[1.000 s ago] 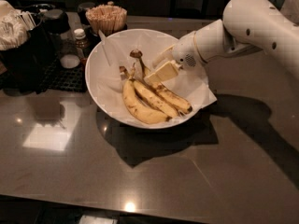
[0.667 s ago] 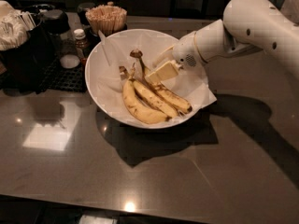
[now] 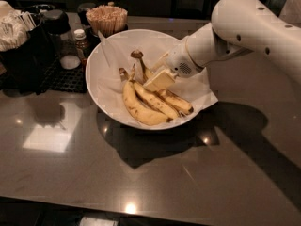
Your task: Pick banana from white bowl
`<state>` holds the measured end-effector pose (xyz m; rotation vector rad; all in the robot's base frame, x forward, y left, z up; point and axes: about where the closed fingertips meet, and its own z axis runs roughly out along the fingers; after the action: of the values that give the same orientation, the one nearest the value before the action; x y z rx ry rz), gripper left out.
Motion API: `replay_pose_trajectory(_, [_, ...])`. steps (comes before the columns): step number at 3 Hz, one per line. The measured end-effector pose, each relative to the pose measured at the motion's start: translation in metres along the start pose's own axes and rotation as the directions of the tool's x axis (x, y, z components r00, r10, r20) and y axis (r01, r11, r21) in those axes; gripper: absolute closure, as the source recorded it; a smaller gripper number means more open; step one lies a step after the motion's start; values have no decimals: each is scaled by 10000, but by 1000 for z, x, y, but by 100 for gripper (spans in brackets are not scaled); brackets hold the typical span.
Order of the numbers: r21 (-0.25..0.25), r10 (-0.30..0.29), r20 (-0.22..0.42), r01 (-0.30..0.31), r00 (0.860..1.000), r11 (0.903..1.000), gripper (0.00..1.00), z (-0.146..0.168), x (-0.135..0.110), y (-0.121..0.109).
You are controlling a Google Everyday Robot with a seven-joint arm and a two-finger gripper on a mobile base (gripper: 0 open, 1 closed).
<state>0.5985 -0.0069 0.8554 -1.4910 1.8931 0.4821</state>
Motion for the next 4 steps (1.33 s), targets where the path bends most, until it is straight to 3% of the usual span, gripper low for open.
replay_pose_trajectory(1, [108,-93,-249,96,9996,9999,42,-1,-2,4])
replay_pose_trajectory(2, [189,-139,-316,145,9994,9997,61,0,-7,5])
replay_pose_trajectory(3, [617,-174,-885,229,9959,9978,84,3,-8,12])
replay_pose_trajectory(4, [873,-14,-1290,128,9916,9961,100,9,-8,19])
